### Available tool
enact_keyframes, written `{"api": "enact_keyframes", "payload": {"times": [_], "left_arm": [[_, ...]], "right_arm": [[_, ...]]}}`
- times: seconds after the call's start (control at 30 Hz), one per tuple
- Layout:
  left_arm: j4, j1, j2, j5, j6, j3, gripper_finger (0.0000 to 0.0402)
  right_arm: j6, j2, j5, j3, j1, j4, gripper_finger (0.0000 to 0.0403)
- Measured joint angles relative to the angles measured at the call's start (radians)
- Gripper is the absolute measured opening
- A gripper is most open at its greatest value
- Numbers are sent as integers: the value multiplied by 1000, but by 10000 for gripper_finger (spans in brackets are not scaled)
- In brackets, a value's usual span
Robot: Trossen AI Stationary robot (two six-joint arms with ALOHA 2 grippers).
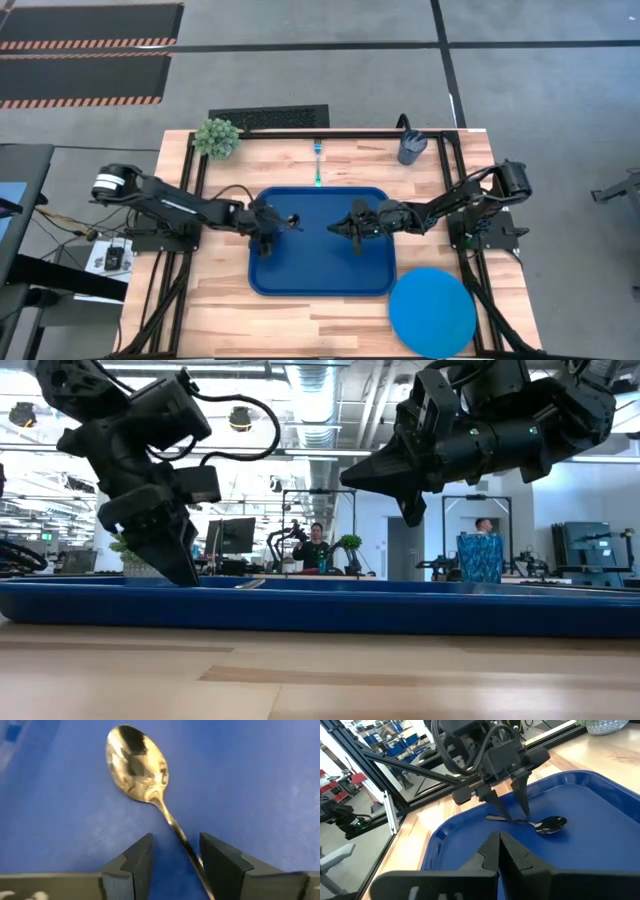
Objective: Pick and place plate/cup/fork/spoon on tray
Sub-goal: Put the black spoon on the blue tray
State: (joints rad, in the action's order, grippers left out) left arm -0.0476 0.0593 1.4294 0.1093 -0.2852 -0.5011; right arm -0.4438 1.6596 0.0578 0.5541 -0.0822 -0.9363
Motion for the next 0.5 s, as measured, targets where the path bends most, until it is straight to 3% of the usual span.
{"api": "enact_keyframes", "payload": {"times": [0.5], "left_arm": [[81, 0, 19, 4, 34, 1, 6]], "right_arm": [[0, 0, 13, 0, -1, 1, 22]]}}
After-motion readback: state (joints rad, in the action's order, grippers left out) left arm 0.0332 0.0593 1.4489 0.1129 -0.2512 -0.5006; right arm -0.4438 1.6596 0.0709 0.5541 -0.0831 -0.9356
